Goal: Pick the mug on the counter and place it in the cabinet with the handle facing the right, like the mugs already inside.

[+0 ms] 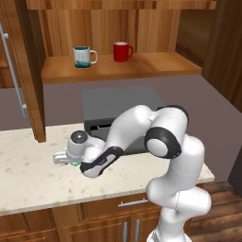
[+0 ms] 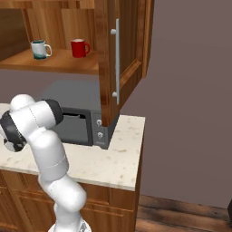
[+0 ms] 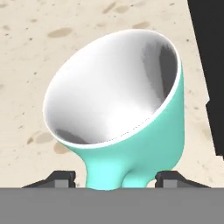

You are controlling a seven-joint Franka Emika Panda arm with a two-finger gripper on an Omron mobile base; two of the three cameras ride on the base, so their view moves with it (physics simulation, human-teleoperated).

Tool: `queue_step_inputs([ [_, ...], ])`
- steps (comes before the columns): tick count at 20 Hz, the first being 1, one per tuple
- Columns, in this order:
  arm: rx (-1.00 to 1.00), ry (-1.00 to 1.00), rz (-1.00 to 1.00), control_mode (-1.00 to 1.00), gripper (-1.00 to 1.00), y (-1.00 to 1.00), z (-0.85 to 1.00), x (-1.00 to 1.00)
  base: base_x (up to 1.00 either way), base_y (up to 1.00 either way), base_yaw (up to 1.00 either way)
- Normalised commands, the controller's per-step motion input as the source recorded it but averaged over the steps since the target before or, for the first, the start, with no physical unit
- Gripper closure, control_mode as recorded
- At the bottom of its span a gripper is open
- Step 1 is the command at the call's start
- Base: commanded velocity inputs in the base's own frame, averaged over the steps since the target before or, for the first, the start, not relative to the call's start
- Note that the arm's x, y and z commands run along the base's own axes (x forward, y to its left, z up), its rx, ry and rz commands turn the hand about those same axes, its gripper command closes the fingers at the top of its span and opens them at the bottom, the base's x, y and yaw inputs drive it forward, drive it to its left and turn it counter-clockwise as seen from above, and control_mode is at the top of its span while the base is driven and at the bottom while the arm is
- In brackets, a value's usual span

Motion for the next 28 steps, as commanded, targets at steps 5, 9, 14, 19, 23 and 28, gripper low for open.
queue_step_inputs([
  [5,0.0,0.0,0.0,-1.0,1.0,0.09,-0.05,0.0,0.0,0.0,0.0],
  [9,-0.01,-0.01,0.0,-1.0,1.0,0.04,0.0,0.0,0.0,0.0,0.0],
  [14,-0.03,-0.08,0.0,-1.0,1.0,0.0,0.0,-0.13,0.0,0.0,0.0],
  [19,0.0,-0.11,0.0,-1.0,1.0,0.0,0.02,-0.17,0.0,0.0,0.0],
  [23,0.0,-0.15,0.0,-1.0,1.0,-0.01,0.16,-0.24,0.0,0.0,0.0],
  [28,0.0,-0.18,0.0,-1.0,1.0,-0.04,0.23,-0.32,0.0,0.0,0.0],
])
